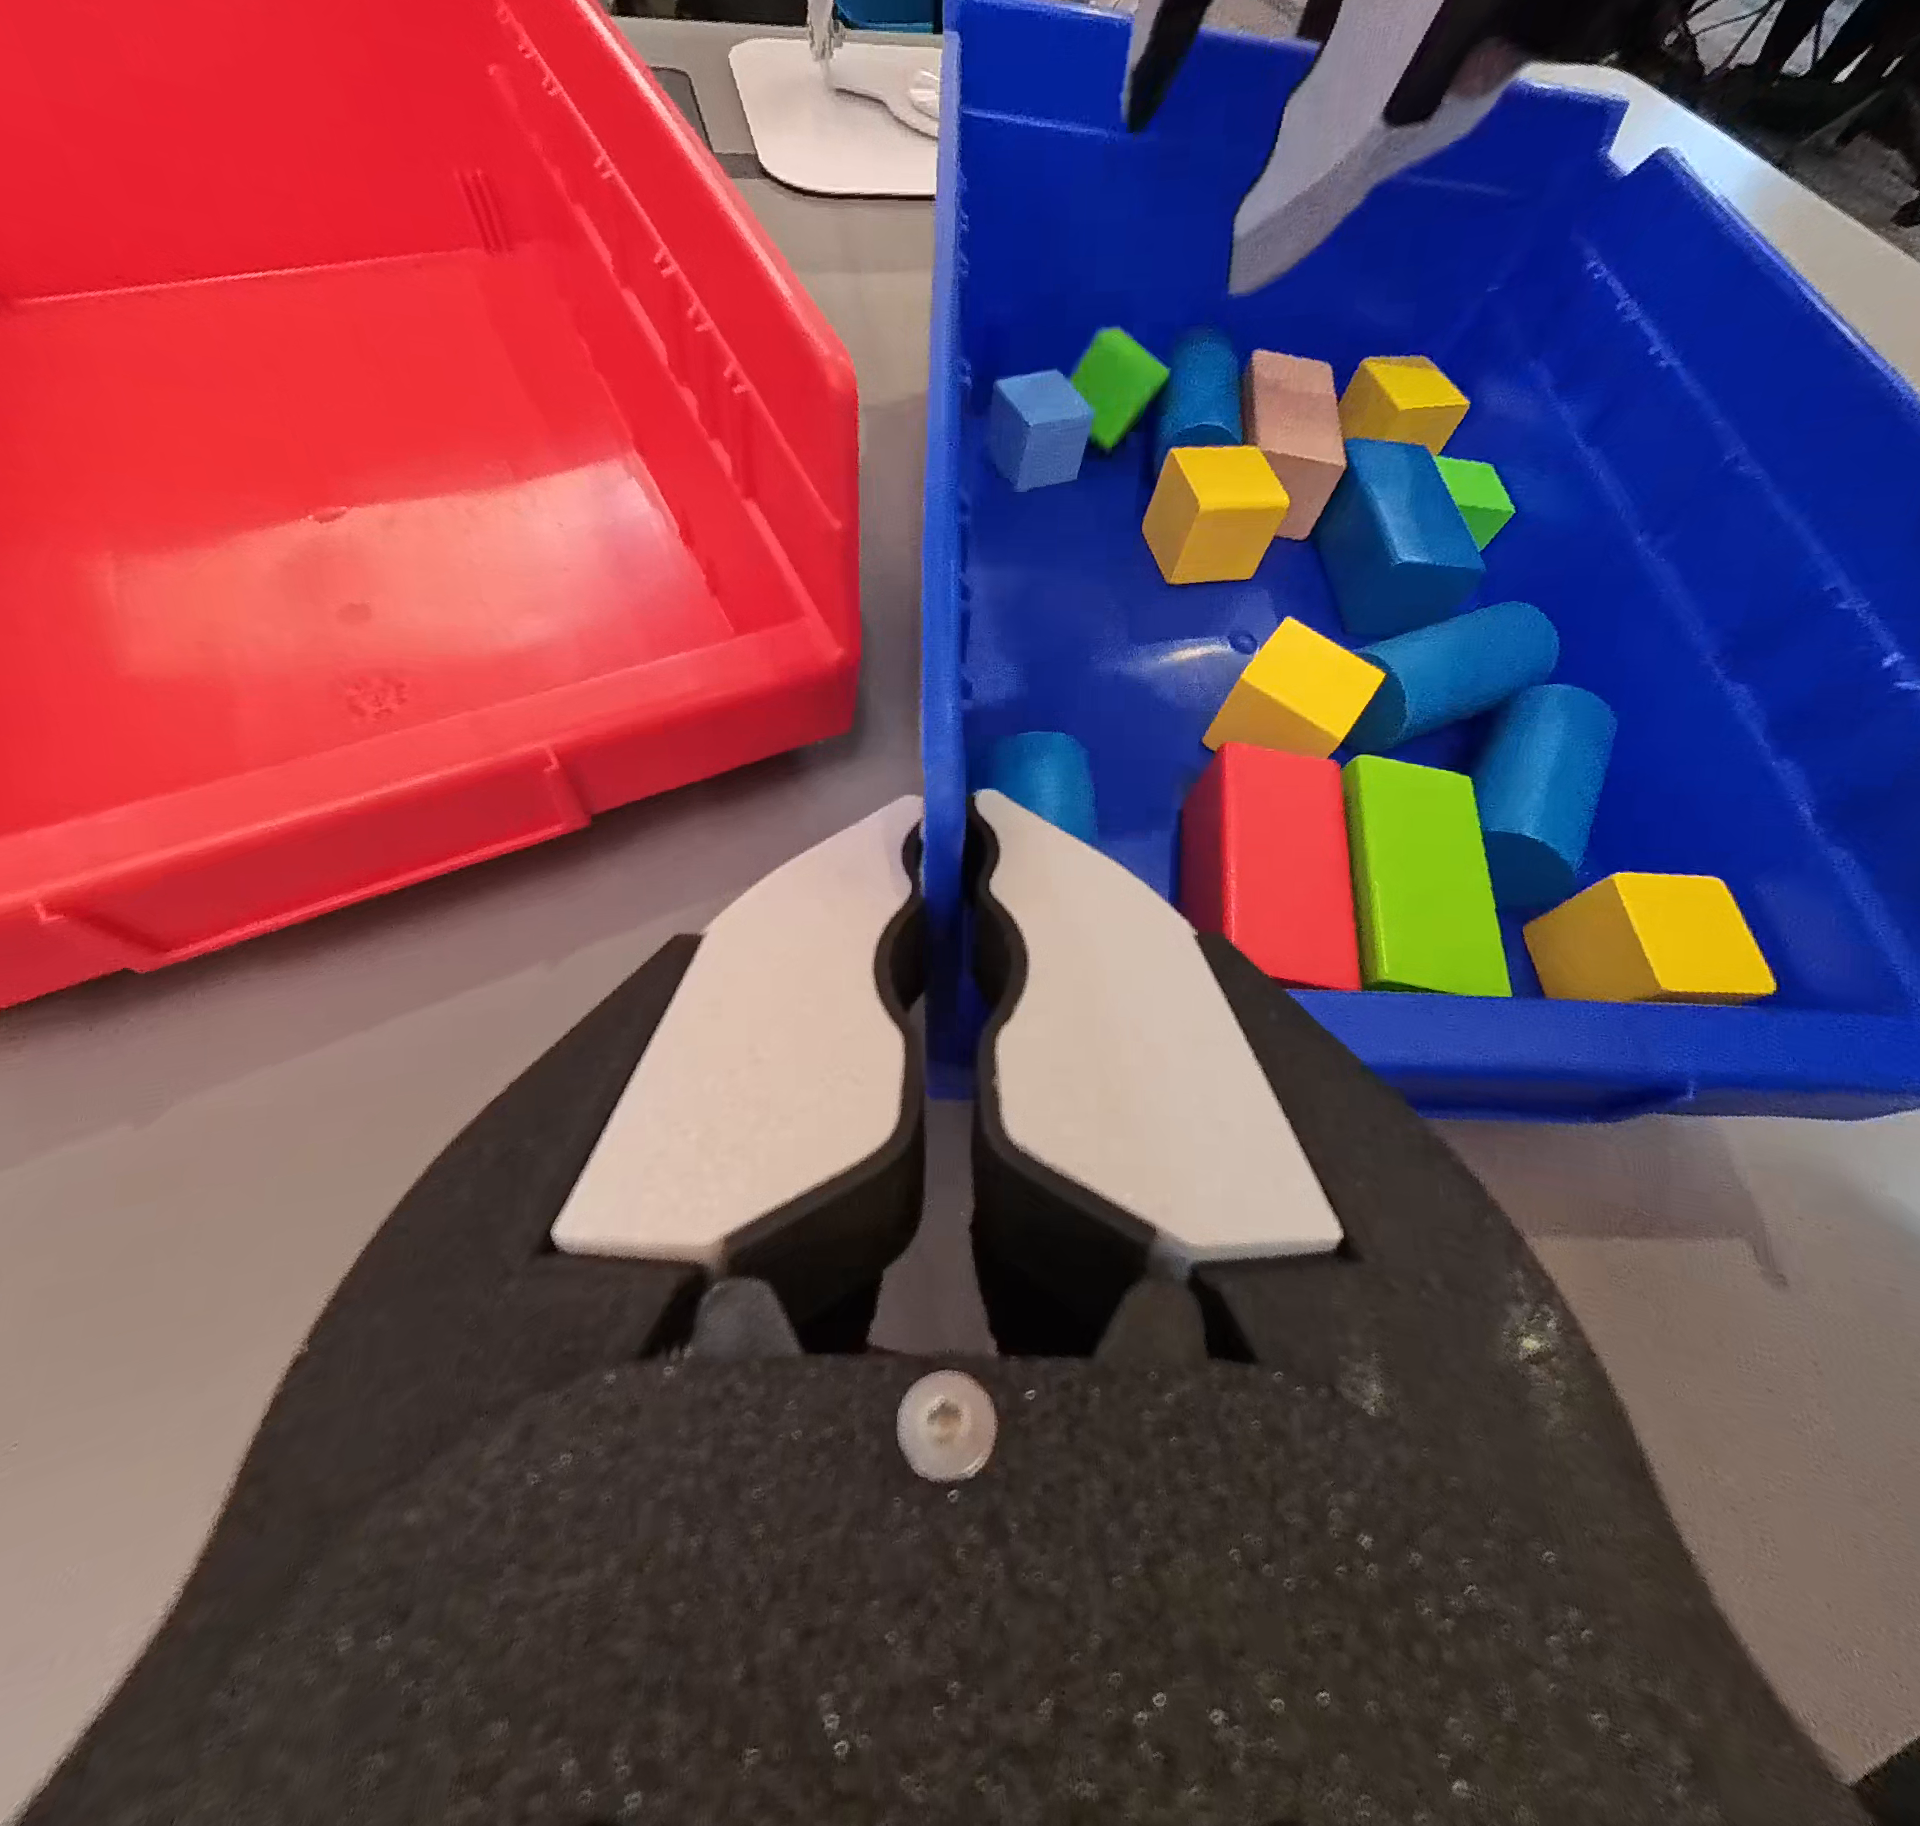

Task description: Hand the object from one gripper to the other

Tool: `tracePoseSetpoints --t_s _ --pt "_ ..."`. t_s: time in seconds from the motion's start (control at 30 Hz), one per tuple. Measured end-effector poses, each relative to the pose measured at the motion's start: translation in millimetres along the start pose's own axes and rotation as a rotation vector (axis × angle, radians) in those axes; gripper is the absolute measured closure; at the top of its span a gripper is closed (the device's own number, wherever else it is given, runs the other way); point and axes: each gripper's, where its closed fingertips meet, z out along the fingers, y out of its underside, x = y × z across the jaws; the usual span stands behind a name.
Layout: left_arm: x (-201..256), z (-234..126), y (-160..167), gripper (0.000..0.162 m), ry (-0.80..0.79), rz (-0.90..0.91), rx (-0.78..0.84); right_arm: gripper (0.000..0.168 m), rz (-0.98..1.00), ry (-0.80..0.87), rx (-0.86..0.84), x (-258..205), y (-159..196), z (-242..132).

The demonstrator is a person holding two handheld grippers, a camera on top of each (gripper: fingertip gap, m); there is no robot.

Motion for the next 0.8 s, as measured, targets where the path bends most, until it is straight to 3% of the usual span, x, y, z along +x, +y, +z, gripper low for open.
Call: tracePoseSetpoints --t_s 0.1,0.2,0.37,0.47,0.53,0.6,0.7,0.8 --pt "0 0 0 0.159 0.001 -0.002 0.000 0.109 0.074 -0.192 0.142 -40 -32 5" --pt "0 0 0 0.159 0.007 -0.004 0.001 0.117 0.025 -0.518 0.487 -118 -98 -31" --pt "0 0 0 0.159 0.015 -0.002 0.001 0.117 -0.306 -0.348 0.456 -166 -122 -1" --pt "0 0 0 0.159 0.005 0.005 -0.004 0.116 -0.292 -0.444 0.348 -178 -110 18" --pt "0 0 0 0.159 0.002 0.010 -0.004 0.094 -0.276 -0.519 0.193 -177 -76 23" --pt "2 0 1 0.159 0.005 0.020 -0.002 0.085 -0.263 -0.397 0.081 -147 -42 26" --pt "2 1 0 0.159 0.004 0.018 -0.001 0.095 -0.246 -0.202 -0.006 -88 -6 2" --pt "2 1 0 0.159 0.004 0.018 -0.001 0.104 -0.255 -0.130 0.092 -76 -13 -19"
